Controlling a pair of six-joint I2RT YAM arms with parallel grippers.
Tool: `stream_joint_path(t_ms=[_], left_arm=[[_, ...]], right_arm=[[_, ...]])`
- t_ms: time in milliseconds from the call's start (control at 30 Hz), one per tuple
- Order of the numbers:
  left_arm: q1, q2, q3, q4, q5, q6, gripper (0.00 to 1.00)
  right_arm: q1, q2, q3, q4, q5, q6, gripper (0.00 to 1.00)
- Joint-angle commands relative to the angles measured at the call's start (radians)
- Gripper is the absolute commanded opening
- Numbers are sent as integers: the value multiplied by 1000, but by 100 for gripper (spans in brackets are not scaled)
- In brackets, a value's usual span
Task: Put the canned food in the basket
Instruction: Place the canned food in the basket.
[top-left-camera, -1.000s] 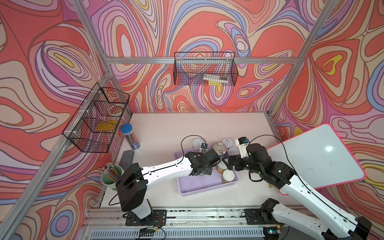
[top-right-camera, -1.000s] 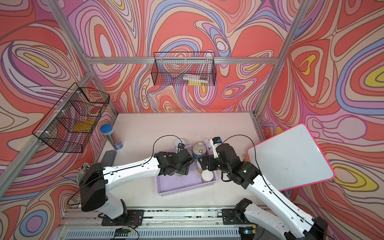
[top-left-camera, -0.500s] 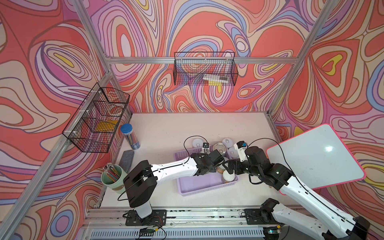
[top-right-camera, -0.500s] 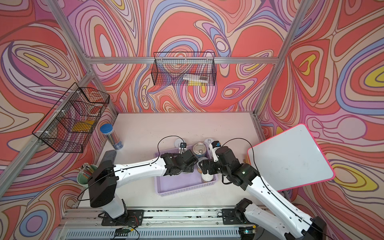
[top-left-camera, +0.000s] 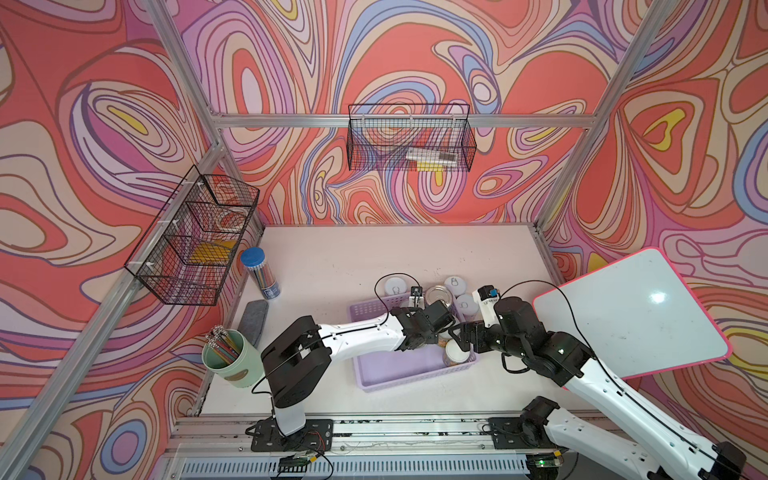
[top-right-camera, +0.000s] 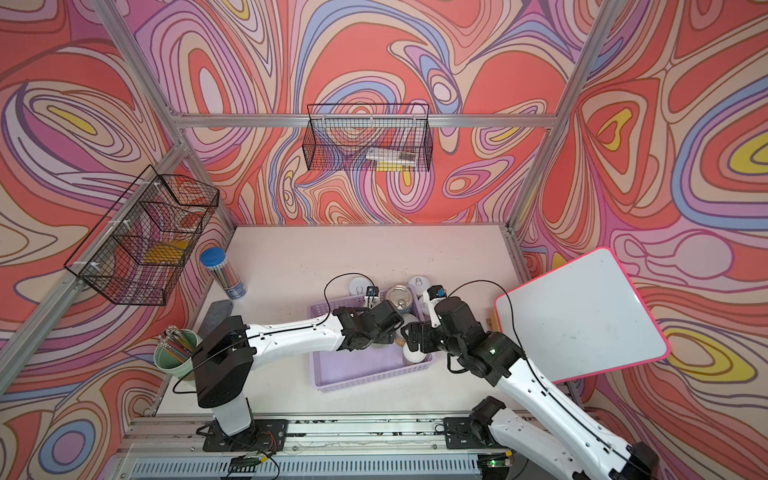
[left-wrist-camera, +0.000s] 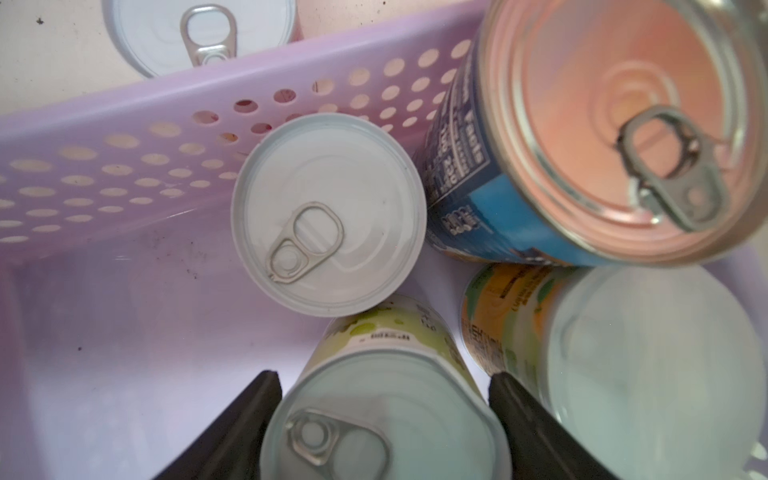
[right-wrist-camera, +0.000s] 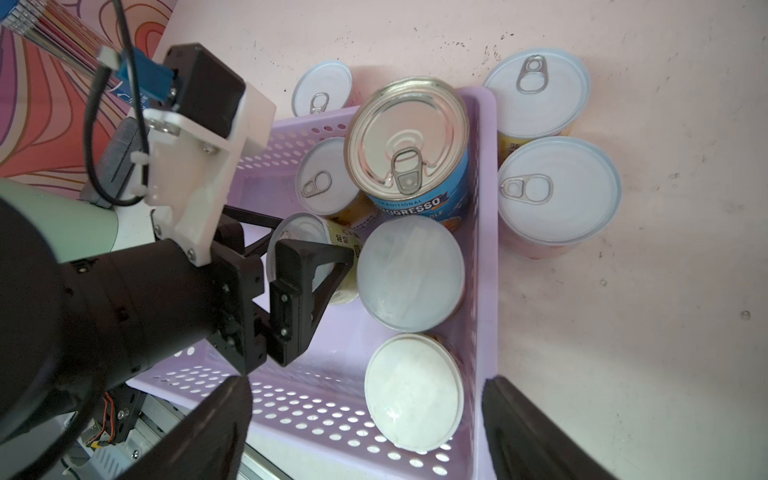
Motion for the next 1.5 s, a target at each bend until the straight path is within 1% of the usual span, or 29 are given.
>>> stream_joint_path(t_ms=[0,133,267,400,467,500,633,800,1033,1200,1467], left_arm=[[-5,14,37,75,-47,-14,52],[-5,30,47,82,-48,-17,52],[-4,38,43,90,-41,-20,57],[-2,44,42,93,-32,-24,68],[-2,45,40,86,-33,-30,78],[-2,45,39,87,-32,-31,81],[1,46,37,93,-24,-33,87],[2,48,36,97,-13,-33,90],[2,15,12,98,-14,-34,85],[2,-39,-31,89,-15,-37,84],[2,-144,-77,81,-3,4,90]], right_arm=[[-5,-10,-14,-7,12,12,88],[-5,-11,-14,-9,13,14,88],[-4,-9,-14,-9,11,16,87],[-5,-4,-12,-7,9,19,87],[-4,0,-12,-7,9,18,87],[-4,1,-12,-4,7,18,87],[-6,9,-9,-3,5,18,87],[-5,12,-9,-5,7,17,87],[-5,15,-6,-9,20,22,86],[-5,40,4,6,21,23,86],[-4,82,24,63,24,36,86]])
